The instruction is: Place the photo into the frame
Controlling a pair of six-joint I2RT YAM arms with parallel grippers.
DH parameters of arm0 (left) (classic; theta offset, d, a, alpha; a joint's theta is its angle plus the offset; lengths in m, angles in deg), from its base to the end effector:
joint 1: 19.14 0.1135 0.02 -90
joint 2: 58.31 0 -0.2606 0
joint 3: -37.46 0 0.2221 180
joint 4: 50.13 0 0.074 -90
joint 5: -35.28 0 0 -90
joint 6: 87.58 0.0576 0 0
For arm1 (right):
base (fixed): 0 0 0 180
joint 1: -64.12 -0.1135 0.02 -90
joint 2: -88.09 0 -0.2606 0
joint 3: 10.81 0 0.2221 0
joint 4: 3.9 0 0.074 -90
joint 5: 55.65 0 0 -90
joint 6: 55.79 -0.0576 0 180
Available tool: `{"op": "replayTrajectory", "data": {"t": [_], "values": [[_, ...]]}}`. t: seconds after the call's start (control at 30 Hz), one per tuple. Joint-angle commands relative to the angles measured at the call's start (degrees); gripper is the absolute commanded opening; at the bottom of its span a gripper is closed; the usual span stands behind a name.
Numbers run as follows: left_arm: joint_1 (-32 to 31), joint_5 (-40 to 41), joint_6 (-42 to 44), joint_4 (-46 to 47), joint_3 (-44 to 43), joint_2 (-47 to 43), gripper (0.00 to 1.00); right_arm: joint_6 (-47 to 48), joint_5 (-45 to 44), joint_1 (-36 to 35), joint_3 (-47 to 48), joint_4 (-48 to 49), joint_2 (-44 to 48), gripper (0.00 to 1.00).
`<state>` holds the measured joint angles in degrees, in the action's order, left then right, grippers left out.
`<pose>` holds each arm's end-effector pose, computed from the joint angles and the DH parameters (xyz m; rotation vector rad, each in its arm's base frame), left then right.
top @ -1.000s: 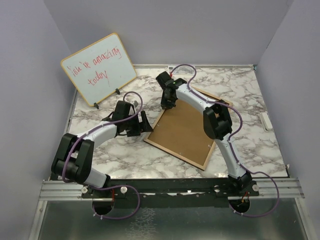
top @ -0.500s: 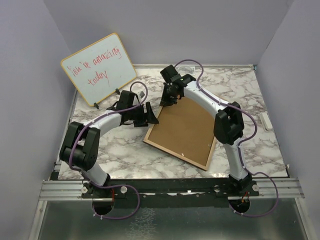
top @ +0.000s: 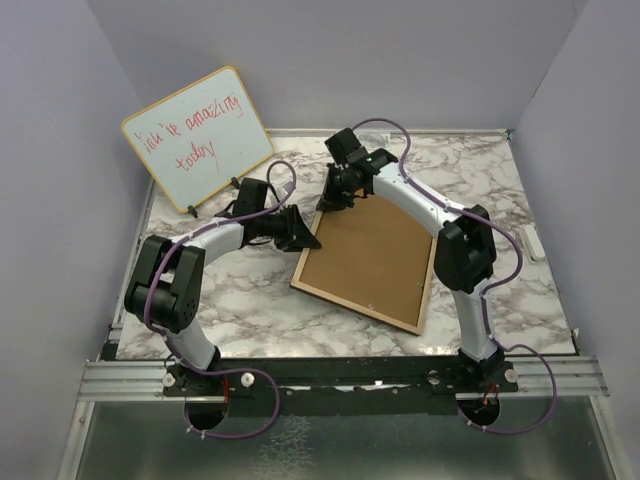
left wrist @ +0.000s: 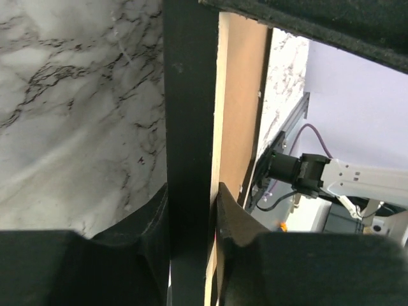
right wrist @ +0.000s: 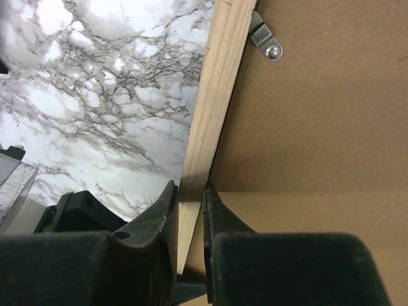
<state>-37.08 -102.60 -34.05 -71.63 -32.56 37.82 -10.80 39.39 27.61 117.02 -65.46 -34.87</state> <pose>0.2943 -0.1402 0.1917 0.0222 2.5253 -1.4239 0.3629 0.2749 0.2412 0.1641 2.6861 0.6153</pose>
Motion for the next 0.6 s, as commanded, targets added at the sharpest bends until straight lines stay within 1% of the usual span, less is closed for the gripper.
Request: {"op": "replayTrajectory", "data": {"t": [0.0,0.07,0.1,0.13,0.23,0.27,0.3,0.33,0.4,0.47,0.57], "values": [[1.05,-3.79,-4.91,6.9,0.4,-0.93,0.15,0.01,4.68,-0.49,-1.02,3.92,4.3,0.01],[1.54,-3.62,-4.88,7.39,0.11,-1.48,0.07,0.26,3.91,-0.49,-1.28,3.57,4.65,0.01],[1.66,-3.42,-4.7,7.34,-0.11,-1.78,0.02,0.28,3.24,-0.49,-1.19,3.08,4.8,0.05],[1.84,-3.18,-4.37,6.96,-0.4,-2.16,0.0,0.46,2.42,-0.49,-0.86,2.62,4.97,0.13],[1.94,-1.61,-2.03,3.33,-2.11,-3.42,0.0,1.43,-0.97,-0.48,0.36,0.96,6.03,0.43],[1.94,-1.01,-1.11,1.77,-2.84,-3.85,0.0,1.78,-2.31,-0.43,0.76,0.51,6.58,0.52],[2.06,-0.47,-0.32,-0.47,-3.63,-4.42,0.0,2.13,-3.6,-0.37,1.17,0.12,7.27,0.58],[2.17,0.16,0.59,-2.27,-4.55,-5.03,0.0,2.34,-4.55,-0.31,1.55,-0.41,7.94,0.62],[2.63,2.03,2.43,-6.87,-7.1,-6.26,0.0,2.55,-6.07,0.27,1.95,-0.98,9.83,0.65],[3.1,4.21,4.88,-12.61,-10.62,-7.34,0.0,2.68,-7.55,0.94,1.82,-1.28,12.12,0.66],[3.17,10.88,9.35,-21.85,-17.04,-8.71,0.0,3.0,-9.82,2.04,0.98,-1.9,15.47,0.66]]}}
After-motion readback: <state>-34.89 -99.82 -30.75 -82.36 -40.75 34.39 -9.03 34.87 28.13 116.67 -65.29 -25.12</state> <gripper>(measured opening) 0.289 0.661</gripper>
